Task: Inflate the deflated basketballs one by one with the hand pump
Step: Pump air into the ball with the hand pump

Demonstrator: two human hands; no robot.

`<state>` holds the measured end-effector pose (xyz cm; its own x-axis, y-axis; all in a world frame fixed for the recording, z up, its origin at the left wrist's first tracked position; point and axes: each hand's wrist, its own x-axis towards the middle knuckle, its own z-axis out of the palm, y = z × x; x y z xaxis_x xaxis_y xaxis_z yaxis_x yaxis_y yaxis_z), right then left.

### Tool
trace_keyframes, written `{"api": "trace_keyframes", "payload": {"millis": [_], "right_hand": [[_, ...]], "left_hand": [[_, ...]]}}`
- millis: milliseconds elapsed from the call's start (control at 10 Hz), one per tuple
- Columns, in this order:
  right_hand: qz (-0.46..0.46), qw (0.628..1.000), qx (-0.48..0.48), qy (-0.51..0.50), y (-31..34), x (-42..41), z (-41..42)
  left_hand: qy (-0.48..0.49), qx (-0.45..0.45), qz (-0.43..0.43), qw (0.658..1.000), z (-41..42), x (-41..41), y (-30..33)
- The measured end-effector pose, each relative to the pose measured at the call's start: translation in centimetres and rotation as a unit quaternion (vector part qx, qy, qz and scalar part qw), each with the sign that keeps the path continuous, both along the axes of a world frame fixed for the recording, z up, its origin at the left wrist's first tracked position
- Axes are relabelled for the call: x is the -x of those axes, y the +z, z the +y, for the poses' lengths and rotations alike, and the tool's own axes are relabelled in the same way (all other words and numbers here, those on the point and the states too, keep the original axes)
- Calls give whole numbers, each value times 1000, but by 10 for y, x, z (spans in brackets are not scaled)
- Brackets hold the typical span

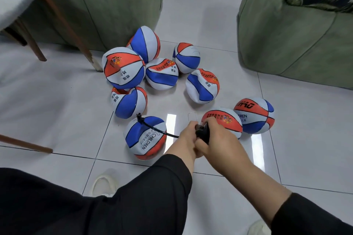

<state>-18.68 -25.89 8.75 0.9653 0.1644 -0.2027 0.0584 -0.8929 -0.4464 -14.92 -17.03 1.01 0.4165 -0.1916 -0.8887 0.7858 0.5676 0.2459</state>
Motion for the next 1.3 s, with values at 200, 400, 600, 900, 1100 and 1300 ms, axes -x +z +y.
{"api": "trace_keyframes", "payload": {"millis": [200, 400, 600, 900, 1100, 1300], "right_hand": [[36, 991, 90, 94, 22, -6, -2], [25, 985, 97, 143, 20, -14, 2], [6, 989, 66, 135, 25, -10, 7], [-24, 998, -18, 49, 24, -8, -7], [13, 1000, 4, 16, -10, -1, -14], [26, 1000, -4, 10, -27, -5, -18]], "left_hand": [[19, -21, -37, 999, -3, 5, 12], [-7, -53, -30, 998, 2, 7, 4], [67, 17, 23, 997, 18, 5, -8], [111, 17, 30, 993, 10, -3, -13], [92, 45, 34, 994, -12, 10, -10], [84, -2, 31, 996, -12, 3, -5]]}}
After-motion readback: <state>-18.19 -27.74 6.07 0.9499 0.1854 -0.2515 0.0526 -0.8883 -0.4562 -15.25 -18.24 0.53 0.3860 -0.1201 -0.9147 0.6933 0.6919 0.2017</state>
